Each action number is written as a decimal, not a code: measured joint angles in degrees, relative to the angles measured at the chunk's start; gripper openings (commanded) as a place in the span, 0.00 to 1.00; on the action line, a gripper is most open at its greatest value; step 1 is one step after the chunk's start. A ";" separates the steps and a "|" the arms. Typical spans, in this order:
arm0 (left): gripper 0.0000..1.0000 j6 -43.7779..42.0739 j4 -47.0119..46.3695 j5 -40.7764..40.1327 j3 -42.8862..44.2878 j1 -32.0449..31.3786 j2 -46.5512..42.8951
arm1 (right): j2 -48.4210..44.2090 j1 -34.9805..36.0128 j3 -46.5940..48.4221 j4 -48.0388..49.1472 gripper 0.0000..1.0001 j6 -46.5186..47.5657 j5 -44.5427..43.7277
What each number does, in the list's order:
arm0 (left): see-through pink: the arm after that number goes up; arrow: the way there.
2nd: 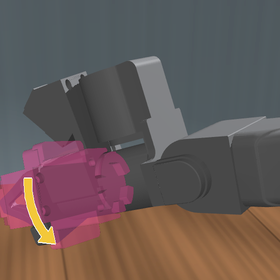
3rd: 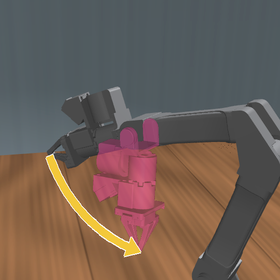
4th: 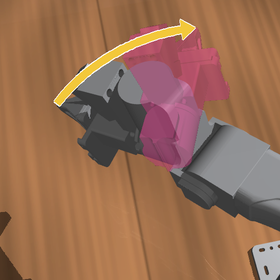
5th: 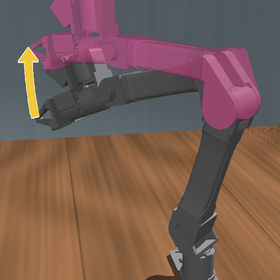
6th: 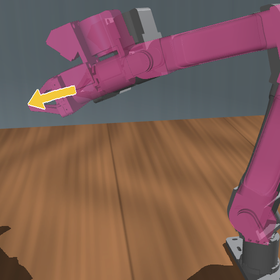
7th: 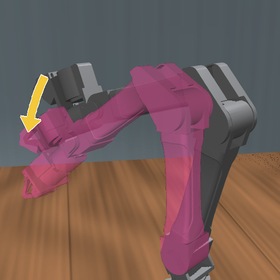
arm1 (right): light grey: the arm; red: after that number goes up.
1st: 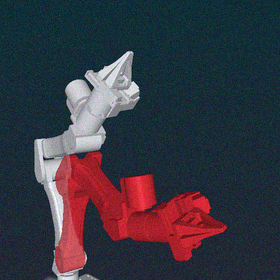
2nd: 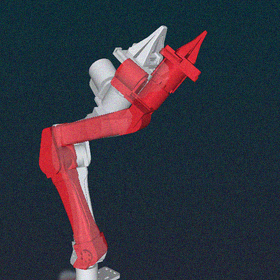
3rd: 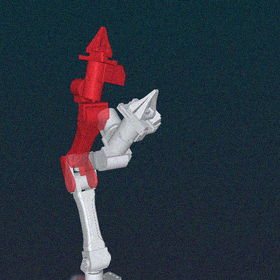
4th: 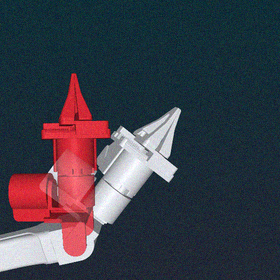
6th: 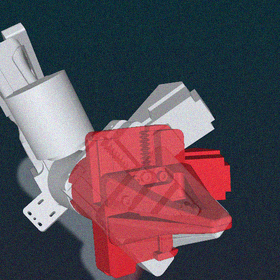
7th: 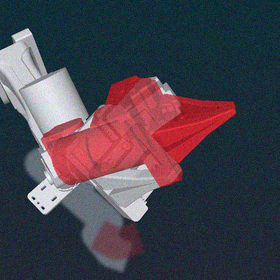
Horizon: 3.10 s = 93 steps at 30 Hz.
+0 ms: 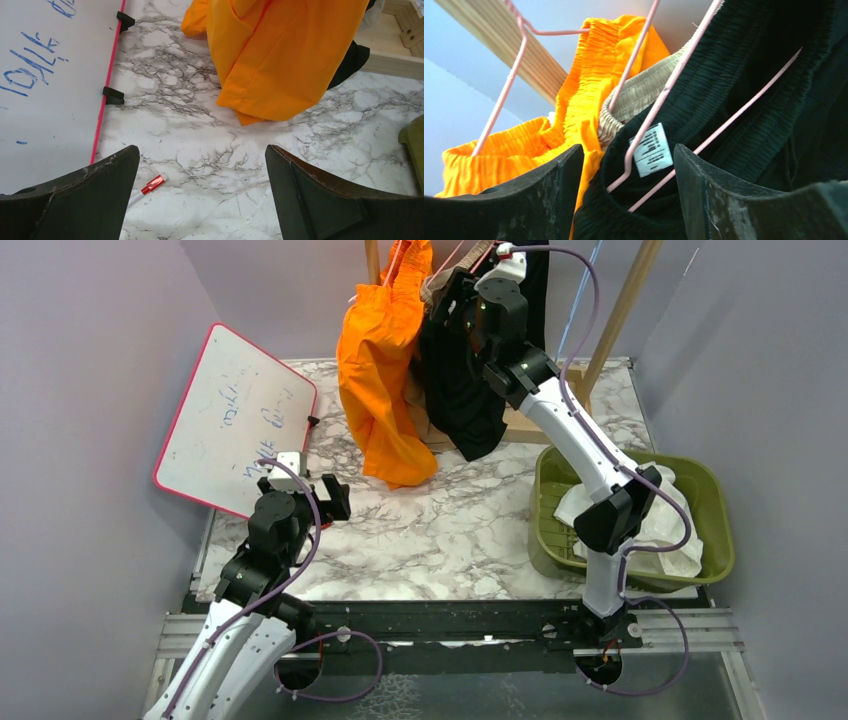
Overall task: Remove the shorts from the hanger
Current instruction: Pick up the hanger from the clothes rod.
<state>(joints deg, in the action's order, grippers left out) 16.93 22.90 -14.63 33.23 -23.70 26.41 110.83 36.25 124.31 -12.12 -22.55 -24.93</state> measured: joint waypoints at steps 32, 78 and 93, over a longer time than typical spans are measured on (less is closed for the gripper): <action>0.99 0.00 0.00 0.04 0.00 0.00 0.20 | -4.57 -5.20 -9.84 3.50 0.01 -4.87 11.08; 0.99 0.00 0.00 0.07 0.00 0.00 1.20 | -17.27 -7.48 -19.98 11.23 0.01 -2.60 26.29; 0.99 0.00 0.00 0.04 0.00 0.00 0.81 | -42.86 -7.65 -56.08 8.85 0.01 -3.80 48.37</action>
<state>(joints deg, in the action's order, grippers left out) 16.93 22.90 -14.59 33.23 -23.70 27.22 67.96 28.60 68.23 -3.27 -26.35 23.44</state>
